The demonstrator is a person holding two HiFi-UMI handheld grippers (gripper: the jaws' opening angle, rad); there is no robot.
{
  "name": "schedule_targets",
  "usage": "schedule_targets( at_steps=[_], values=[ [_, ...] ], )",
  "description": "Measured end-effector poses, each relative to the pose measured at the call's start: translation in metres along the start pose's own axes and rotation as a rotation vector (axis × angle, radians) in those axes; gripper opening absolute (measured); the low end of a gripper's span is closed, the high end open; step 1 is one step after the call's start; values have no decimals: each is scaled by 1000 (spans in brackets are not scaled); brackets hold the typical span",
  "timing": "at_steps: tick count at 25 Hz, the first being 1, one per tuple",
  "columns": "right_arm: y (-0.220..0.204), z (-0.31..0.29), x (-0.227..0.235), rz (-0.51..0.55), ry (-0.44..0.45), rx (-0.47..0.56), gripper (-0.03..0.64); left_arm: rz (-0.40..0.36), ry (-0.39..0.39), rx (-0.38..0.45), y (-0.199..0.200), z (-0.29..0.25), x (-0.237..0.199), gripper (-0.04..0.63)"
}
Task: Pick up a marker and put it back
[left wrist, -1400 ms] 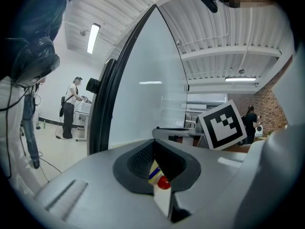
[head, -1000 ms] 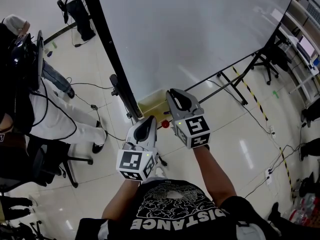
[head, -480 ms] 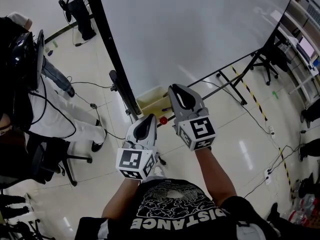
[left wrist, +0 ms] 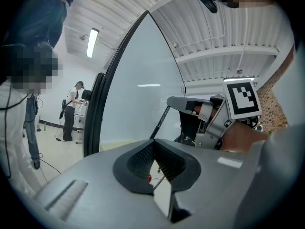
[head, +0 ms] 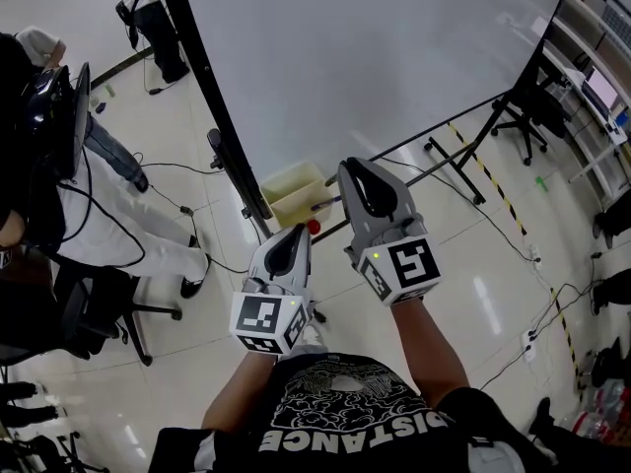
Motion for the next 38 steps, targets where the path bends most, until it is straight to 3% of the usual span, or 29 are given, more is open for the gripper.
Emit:
schedule_targets(
  at_steps=[20,29,38],
  values=[
    [25,94,-8,18,-15,26,31,-32,-34,26,-2,29,72,5],
    [21,101,-9,13,-6,21,31,-52,-15,18,-6,30,76,3],
    [21,94,-7,14,2,22,31,-24,-5,19,-5,27,70,5]
  ],
)
Point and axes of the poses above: the fingertips, and each gripper's own axes: z backward along the fingers, x to its right, y out of its top, the point moved 4 cm from there along z, backward along the fingers, and after that the axes turned 7 degrees about y, right-handed, at the moved point
